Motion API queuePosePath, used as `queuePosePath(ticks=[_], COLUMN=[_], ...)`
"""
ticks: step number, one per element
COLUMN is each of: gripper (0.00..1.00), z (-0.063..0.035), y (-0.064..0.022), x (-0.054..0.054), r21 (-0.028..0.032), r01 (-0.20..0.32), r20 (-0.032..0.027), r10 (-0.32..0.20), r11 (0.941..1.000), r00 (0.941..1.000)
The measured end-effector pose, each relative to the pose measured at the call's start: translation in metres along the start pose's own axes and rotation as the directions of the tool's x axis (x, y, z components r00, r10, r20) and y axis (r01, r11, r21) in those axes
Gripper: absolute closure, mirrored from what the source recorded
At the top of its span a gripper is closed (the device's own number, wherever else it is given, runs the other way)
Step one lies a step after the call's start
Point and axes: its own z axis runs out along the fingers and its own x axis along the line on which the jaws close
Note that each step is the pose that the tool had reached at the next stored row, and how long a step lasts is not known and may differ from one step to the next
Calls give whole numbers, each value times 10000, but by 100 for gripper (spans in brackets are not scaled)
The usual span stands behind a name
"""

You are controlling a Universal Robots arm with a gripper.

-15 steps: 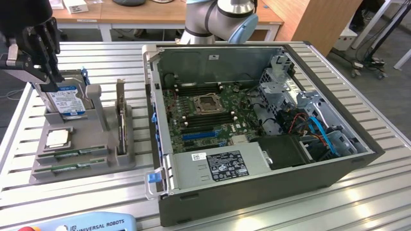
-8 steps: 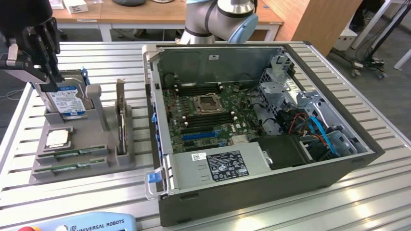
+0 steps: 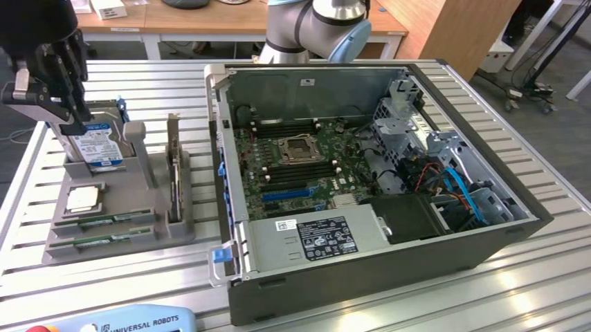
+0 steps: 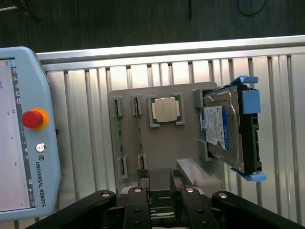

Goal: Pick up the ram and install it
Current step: 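Pick up the ram and move it above insertion slot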

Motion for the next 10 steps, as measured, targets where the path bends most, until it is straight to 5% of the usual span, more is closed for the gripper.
queuePosePath(ticks=[10], gripper=[69], z=[106], y=[-5], x=[3], r21=[-2], r01=[73], r20=[-3], r10=[-73], r11=[10000], r00=[10000])
